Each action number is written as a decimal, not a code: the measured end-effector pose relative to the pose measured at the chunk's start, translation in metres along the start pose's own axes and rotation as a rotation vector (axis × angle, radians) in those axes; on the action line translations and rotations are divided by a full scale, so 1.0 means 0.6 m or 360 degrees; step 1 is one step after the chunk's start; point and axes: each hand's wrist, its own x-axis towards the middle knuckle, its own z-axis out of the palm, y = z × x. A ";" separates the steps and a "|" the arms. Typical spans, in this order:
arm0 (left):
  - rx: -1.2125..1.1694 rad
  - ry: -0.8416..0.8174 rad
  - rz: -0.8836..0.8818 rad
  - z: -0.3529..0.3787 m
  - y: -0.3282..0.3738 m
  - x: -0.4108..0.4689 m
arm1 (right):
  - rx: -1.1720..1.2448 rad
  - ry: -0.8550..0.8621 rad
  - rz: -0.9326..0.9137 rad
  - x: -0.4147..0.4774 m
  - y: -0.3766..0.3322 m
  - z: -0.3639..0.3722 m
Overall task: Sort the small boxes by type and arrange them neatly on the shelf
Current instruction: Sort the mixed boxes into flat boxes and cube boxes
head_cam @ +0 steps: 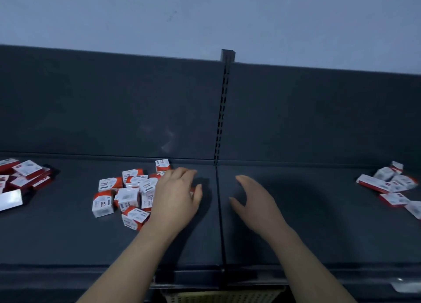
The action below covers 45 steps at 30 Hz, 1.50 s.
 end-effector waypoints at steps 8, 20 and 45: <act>-0.0175 -0.0180 0.0299 0.067 0.162 0.026 | -0.0125 0.0264 0.0269 -0.079 0.135 -0.108; -0.0309 -0.0453 0.0582 0.224 0.460 0.056 | -0.0227 0.0430 0.0700 -0.179 0.396 -0.280; -0.0518 -0.0833 0.0437 0.424 0.673 0.105 | 0.0024 0.0335 0.0878 -0.194 0.610 -0.339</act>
